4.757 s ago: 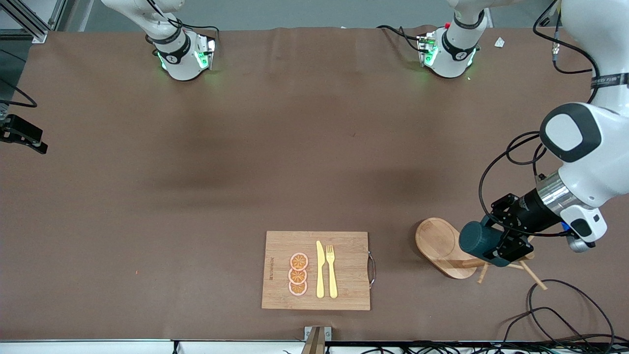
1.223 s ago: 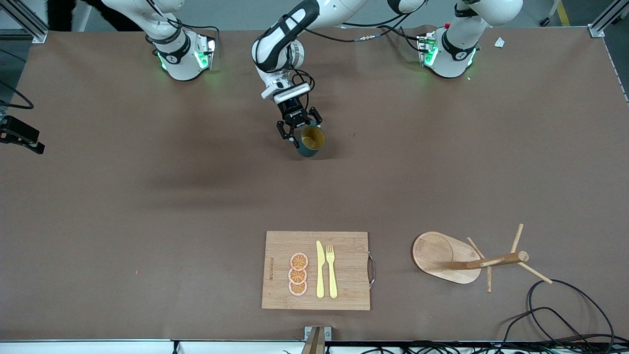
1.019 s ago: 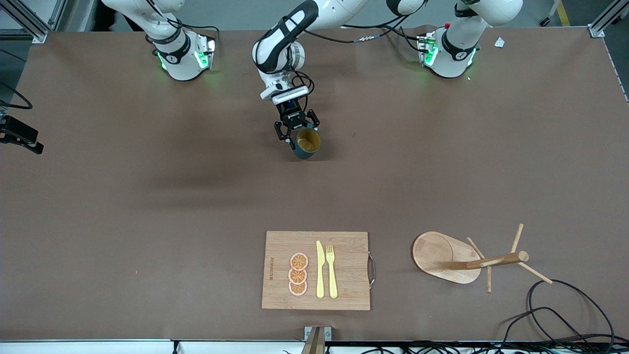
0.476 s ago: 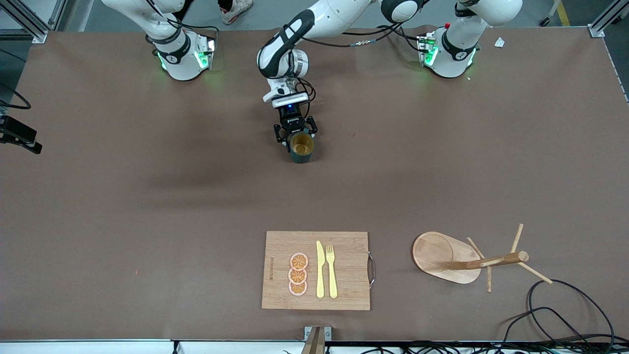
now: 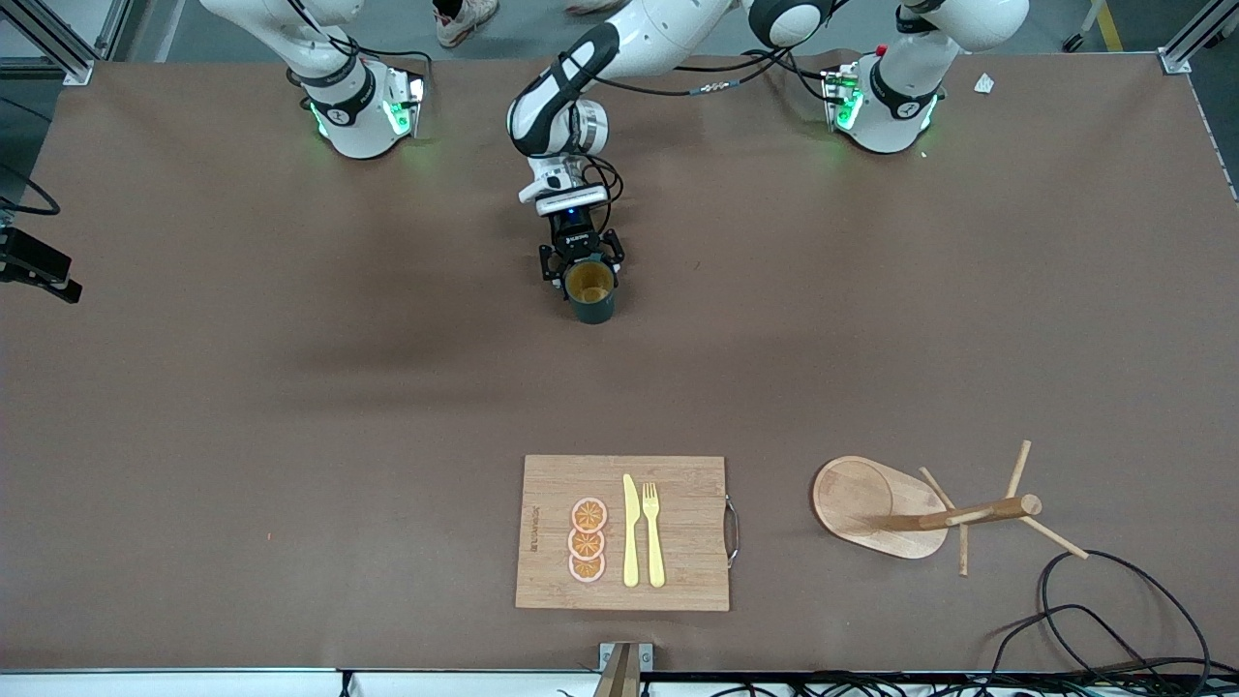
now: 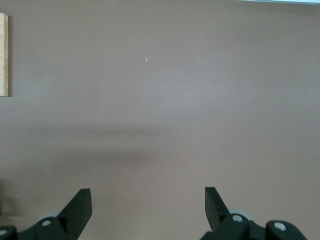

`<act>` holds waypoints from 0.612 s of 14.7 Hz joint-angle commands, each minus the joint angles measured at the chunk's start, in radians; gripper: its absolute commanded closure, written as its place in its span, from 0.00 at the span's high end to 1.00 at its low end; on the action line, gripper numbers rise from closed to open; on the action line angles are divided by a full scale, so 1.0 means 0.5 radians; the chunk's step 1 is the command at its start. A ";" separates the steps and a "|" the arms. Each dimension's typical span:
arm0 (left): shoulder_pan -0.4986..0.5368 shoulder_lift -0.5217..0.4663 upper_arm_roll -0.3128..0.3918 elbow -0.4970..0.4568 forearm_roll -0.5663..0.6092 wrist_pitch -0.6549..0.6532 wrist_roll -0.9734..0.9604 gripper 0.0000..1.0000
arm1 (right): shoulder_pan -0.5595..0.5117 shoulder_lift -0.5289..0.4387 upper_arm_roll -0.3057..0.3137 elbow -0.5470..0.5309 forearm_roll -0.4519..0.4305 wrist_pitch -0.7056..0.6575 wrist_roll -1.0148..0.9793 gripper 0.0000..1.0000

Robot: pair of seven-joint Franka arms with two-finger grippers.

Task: Transfer cup from left to right arm and place
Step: 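Lower the held mug upright onto the table with the left gripper, then open the left gripper and raise it away from the mug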

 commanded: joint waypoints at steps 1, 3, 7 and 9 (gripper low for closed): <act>0.002 -0.145 0.006 0.003 -0.221 0.002 0.264 1.00 | -0.035 -0.036 0.024 -0.039 0.007 0.010 0.001 1.00; 0.002 -0.166 0.003 0.006 -0.259 0.002 0.329 1.00 | -0.038 -0.036 0.024 -0.039 0.007 0.010 0.001 1.00; -0.001 -0.231 -0.080 0.006 -0.326 -0.105 0.378 1.00 | -0.038 -0.036 0.024 -0.042 0.007 0.013 0.001 1.00; -0.001 -0.271 -0.135 0.006 -0.351 -0.175 0.421 1.00 | -0.035 -0.036 0.024 -0.042 0.007 0.013 0.001 1.00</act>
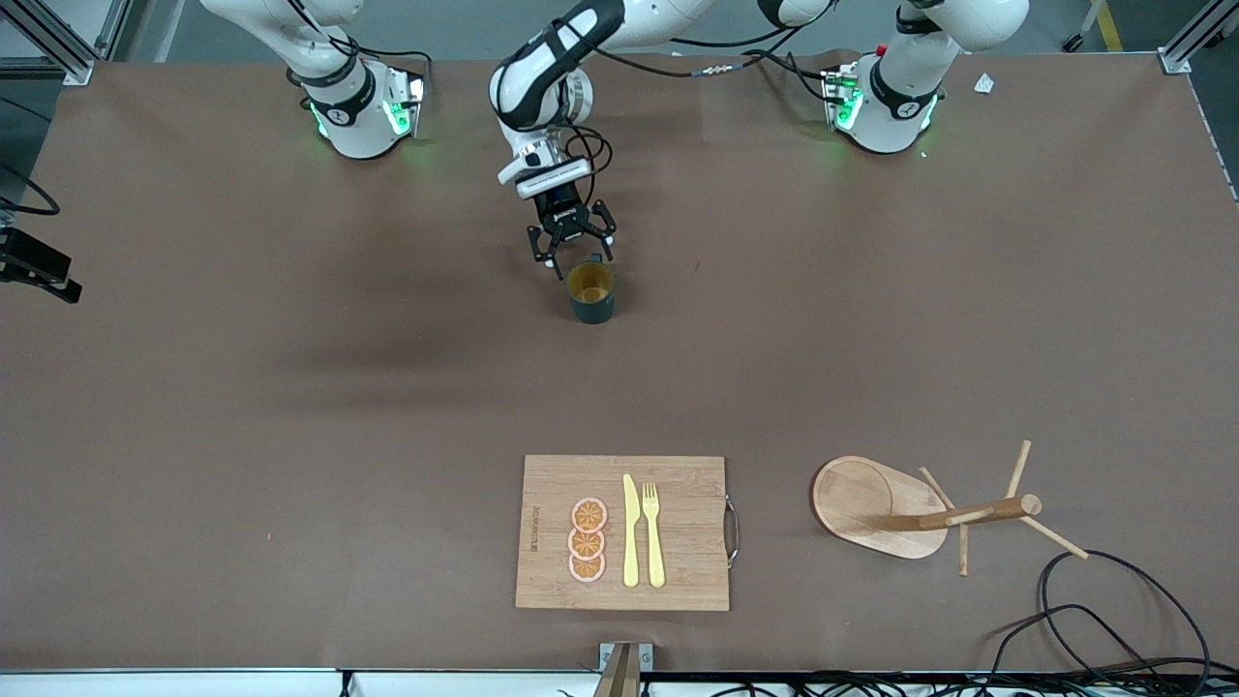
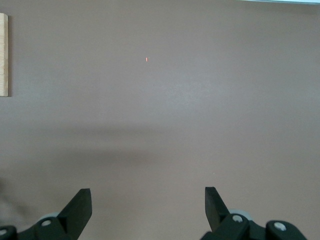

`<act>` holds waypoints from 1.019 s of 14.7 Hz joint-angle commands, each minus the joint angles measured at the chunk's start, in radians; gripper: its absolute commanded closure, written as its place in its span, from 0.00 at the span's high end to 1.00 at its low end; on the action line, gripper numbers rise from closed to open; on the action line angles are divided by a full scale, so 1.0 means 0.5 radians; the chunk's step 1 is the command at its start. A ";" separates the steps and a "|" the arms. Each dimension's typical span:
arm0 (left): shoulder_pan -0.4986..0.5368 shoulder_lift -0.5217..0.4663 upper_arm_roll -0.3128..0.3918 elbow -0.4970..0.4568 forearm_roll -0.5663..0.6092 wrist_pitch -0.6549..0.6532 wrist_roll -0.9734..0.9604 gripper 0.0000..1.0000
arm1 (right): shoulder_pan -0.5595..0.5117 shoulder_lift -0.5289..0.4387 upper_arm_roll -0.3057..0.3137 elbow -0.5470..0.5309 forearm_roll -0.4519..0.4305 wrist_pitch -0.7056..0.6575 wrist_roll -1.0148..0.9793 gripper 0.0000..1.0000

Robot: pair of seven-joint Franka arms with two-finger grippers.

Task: Transfer cup from left to right arm and place
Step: 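Open the left gripper and raise it away from the mug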

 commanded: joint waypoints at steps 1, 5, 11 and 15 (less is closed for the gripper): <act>0.000 -0.096 -0.042 -0.027 -0.076 -0.069 0.066 1.00 | -0.035 -0.036 0.024 -0.045 0.007 0.013 0.001 1.00; 0.003 -0.234 -0.076 -0.012 -0.186 -0.069 0.182 1.00 | -0.035 -0.036 0.024 -0.042 0.007 0.016 0.001 1.00; 0.061 -0.574 -0.042 0.031 -0.422 -0.072 0.369 1.00 | -0.038 -0.036 0.024 -0.045 0.007 0.016 0.001 1.00; 0.248 -0.841 -0.048 0.055 -0.606 -0.069 0.563 1.00 | -0.038 -0.036 0.024 -0.048 0.007 0.016 0.001 1.00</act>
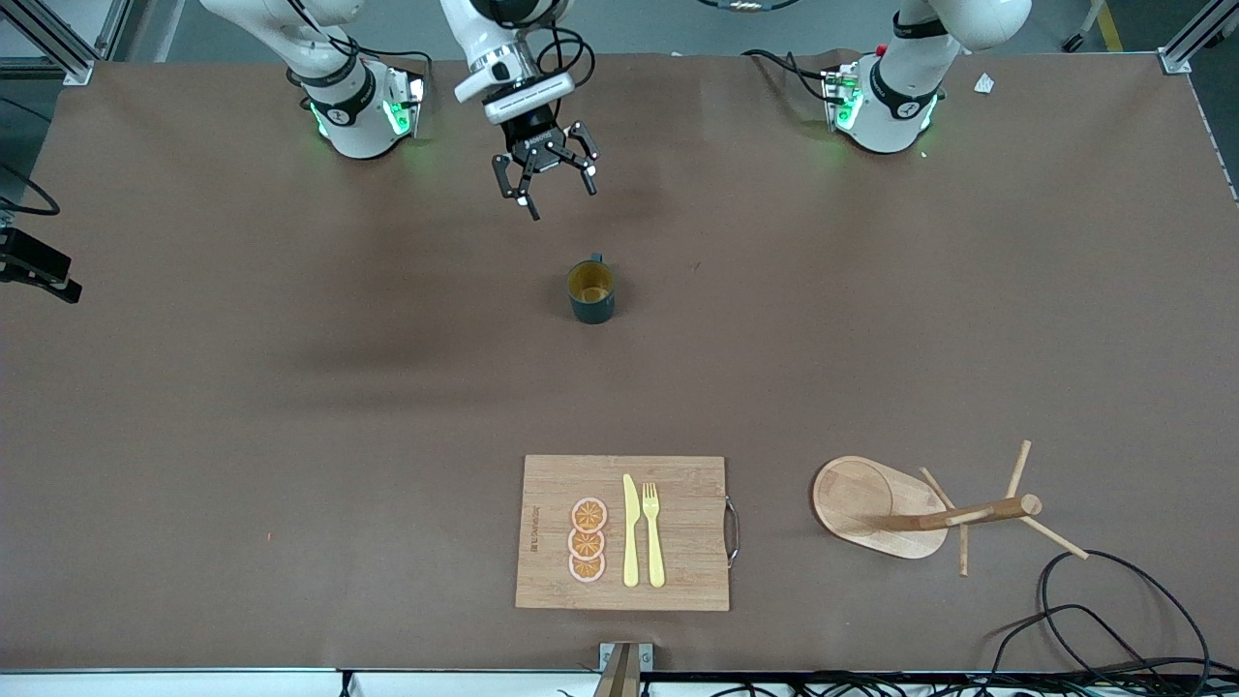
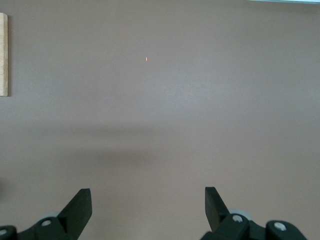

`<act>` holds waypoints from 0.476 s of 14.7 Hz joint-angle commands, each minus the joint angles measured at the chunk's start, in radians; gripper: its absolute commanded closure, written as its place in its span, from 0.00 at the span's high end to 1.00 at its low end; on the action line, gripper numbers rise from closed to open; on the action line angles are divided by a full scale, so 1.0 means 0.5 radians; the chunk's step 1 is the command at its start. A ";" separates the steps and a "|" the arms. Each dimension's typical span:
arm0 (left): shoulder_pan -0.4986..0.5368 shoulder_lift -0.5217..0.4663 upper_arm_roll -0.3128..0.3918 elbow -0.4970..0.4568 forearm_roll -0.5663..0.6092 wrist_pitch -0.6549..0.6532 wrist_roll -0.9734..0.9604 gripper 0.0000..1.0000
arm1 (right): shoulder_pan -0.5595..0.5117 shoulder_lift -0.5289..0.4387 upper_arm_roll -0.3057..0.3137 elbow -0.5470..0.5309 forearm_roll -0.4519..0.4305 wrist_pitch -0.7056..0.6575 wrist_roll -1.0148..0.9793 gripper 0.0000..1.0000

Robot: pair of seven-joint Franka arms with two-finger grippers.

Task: Transfer cup from left to right arm and place
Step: 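Open the left gripper and raise it away from the mug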

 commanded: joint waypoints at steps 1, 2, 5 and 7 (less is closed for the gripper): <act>0.141 -0.206 -0.009 -0.017 -0.135 0.007 0.139 1.00 | -0.034 -0.036 0.025 -0.046 0.007 0.016 0.001 1.00; 0.178 -0.267 -0.012 -0.016 -0.157 0.007 0.176 1.00 | -0.034 -0.036 0.025 -0.046 0.007 0.016 0.001 1.00; 0.313 -0.409 -0.012 -0.013 -0.212 0.007 0.231 1.00 | -0.034 -0.036 0.025 -0.046 0.007 0.019 0.001 1.00; 0.429 -0.488 -0.015 0.011 -0.255 0.013 0.237 1.00 | -0.034 -0.036 0.025 -0.046 0.007 0.019 0.001 1.00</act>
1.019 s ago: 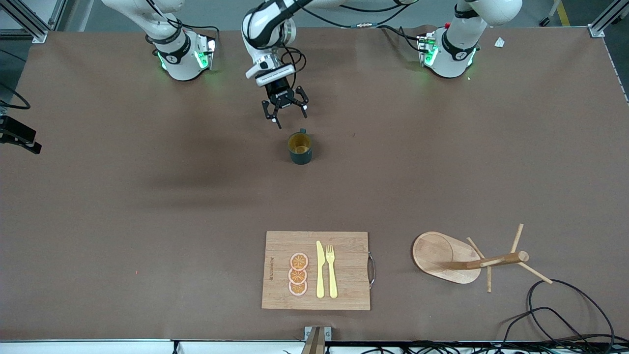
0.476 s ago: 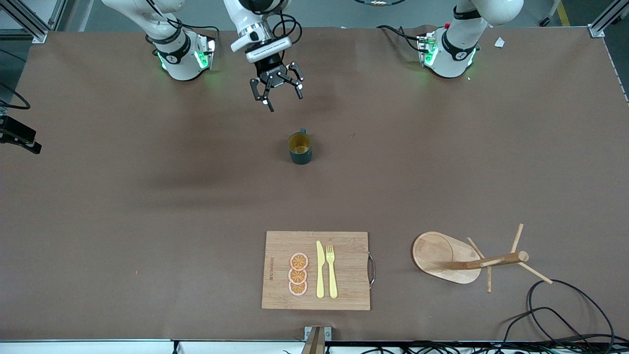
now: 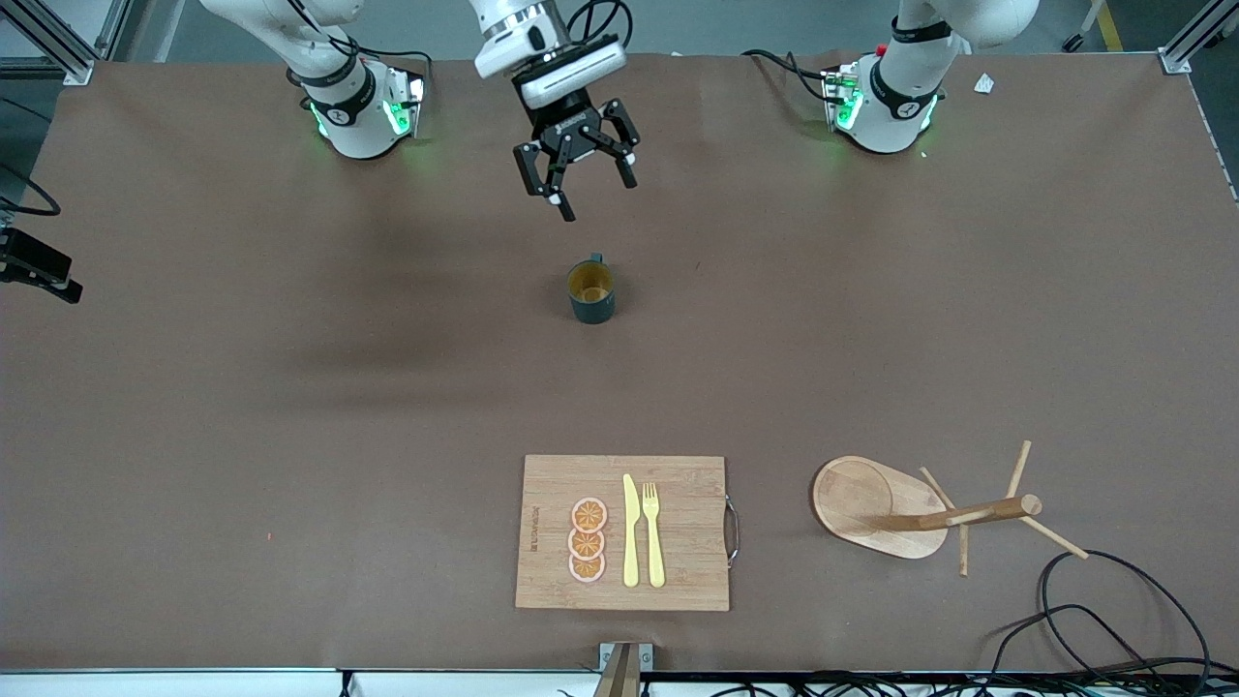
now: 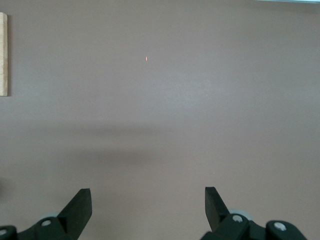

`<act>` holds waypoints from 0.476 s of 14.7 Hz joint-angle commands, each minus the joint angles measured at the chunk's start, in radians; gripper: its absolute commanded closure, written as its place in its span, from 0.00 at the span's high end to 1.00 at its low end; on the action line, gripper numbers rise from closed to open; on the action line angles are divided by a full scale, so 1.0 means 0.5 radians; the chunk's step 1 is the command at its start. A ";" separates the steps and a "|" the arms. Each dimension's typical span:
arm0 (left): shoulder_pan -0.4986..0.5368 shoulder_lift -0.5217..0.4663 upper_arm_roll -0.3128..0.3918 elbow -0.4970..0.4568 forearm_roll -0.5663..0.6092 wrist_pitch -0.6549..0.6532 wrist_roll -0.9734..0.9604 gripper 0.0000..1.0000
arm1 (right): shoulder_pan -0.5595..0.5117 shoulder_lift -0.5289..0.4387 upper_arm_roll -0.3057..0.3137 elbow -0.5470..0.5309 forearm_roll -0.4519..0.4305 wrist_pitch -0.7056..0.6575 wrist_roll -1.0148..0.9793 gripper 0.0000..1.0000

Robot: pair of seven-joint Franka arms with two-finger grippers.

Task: Transfer cup from left to right arm and place
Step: 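Open the left gripper and raise it away from the mug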

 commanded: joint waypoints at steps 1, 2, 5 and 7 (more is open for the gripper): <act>0.146 -0.117 -0.011 0.014 -0.106 0.012 0.037 1.00 | -0.034 -0.036 0.025 -0.043 0.007 0.018 0.001 1.00; 0.207 -0.163 -0.011 0.017 -0.137 0.012 0.049 1.00 | -0.034 -0.036 0.025 -0.043 0.007 0.018 0.001 1.00; 0.419 -0.283 -0.014 0.032 -0.223 0.027 0.128 1.00 | -0.031 -0.036 0.025 -0.043 0.007 0.021 0.001 1.00; 0.587 -0.359 -0.011 0.048 -0.339 0.033 0.209 1.00 | -0.031 -0.036 0.025 -0.043 0.007 0.024 0.001 1.00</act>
